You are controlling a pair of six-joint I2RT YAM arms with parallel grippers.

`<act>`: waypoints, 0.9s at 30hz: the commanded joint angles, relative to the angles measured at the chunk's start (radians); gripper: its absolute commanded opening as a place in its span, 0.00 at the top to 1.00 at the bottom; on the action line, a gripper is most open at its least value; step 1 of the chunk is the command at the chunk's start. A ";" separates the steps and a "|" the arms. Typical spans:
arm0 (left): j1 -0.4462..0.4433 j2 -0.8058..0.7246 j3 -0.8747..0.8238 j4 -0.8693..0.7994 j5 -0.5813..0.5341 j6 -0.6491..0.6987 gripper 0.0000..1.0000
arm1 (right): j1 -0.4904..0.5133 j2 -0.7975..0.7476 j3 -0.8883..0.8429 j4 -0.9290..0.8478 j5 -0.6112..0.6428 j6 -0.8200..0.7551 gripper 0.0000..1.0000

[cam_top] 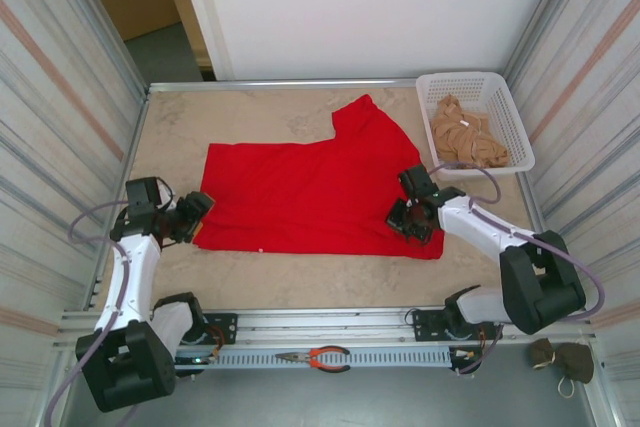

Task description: Fold the inside-out t-shirt

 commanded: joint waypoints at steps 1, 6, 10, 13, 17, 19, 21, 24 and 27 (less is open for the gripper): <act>-0.009 0.007 0.012 0.018 0.022 0.011 0.39 | -0.018 0.027 0.075 0.006 -0.026 -0.034 1.00; -0.008 0.021 0.009 0.029 0.033 0.013 0.39 | -0.061 0.168 0.176 0.068 -0.078 -0.045 1.00; -0.017 0.037 -0.006 0.043 0.040 0.013 0.39 | -0.084 0.312 0.289 0.184 -0.168 -0.132 0.85; -0.021 0.039 -0.017 0.044 0.047 0.012 0.39 | -0.084 0.338 0.348 0.247 -0.259 -0.214 0.46; -0.023 0.021 -0.027 0.042 0.041 0.011 0.39 | -0.087 0.219 0.335 0.182 -0.195 -0.248 0.40; -0.023 0.017 -0.034 0.047 0.042 0.005 0.39 | -0.098 0.162 0.324 0.094 -0.129 -0.247 0.41; -0.026 0.018 -0.036 0.052 0.045 0.002 0.39 | -0.110 0.101 0.296 -0.002 -0.050 -0.239 0.44; -0.030 0.018 -0.032 0.053 0.047 0.001 0.39 | -0.138 0.019 0.224 -0.091 0.032 -0.230 0.45; -0.032 0.016 -0.032 0.059 0.048 -0.005 0.39 | -0.196 -0.049 0.131 -0.111 0.031 -0.236 0.42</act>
